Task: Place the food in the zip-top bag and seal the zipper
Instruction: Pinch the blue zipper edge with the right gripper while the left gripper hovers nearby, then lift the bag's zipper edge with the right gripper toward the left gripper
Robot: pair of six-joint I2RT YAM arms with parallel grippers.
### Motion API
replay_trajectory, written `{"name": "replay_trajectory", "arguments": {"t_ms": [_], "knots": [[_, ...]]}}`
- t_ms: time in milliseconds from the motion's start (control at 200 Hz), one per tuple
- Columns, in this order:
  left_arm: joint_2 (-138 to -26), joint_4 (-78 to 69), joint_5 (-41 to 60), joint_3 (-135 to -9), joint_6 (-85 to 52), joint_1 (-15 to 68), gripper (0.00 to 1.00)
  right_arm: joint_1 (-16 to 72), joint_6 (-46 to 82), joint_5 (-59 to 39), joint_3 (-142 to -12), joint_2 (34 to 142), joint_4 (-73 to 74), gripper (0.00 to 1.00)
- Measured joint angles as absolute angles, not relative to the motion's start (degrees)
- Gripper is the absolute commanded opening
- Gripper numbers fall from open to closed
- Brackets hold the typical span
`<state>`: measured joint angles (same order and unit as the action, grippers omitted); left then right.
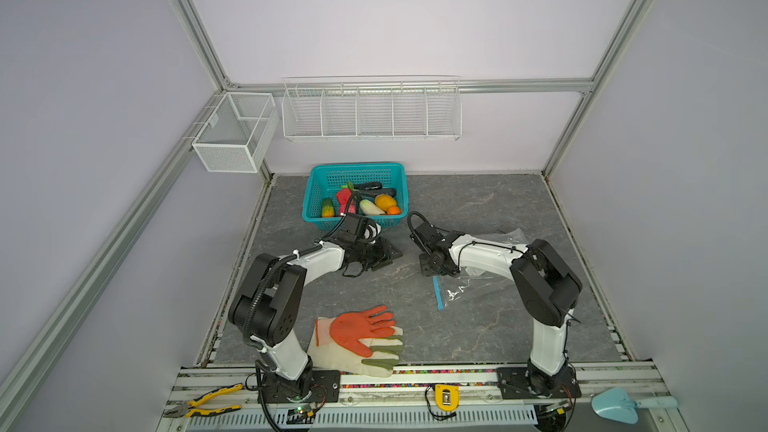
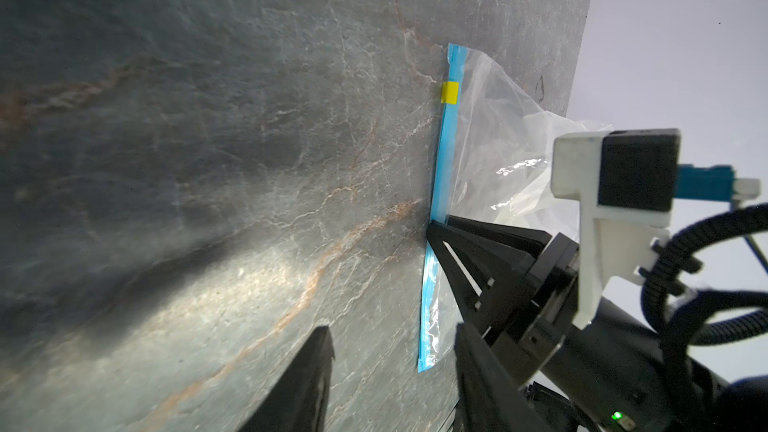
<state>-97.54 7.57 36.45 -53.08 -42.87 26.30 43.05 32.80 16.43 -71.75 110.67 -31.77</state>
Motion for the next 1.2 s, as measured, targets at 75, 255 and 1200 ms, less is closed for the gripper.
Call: {"name": "replay_trajectory", "arguments": {"t_ms": [75,255,1200], "knots": [[-97.7,7.6,36.4,-53.1,-42.9,26.4,0.48,42.8,32.5,16.3,-71.5,110.4,-31.9,0.13],[-98.1,7.6,36.4,-53.1,-42.9,26.4,0.48,42.1,31.5,15.6,-70.8,109.2,-32.6,0.07],[-99.2,-2.2,42.2,-56.5,-44.6,32.2,0.39,29.6,23.9,-7.0,-61.4,87.3,-25.8,0.06]]}}
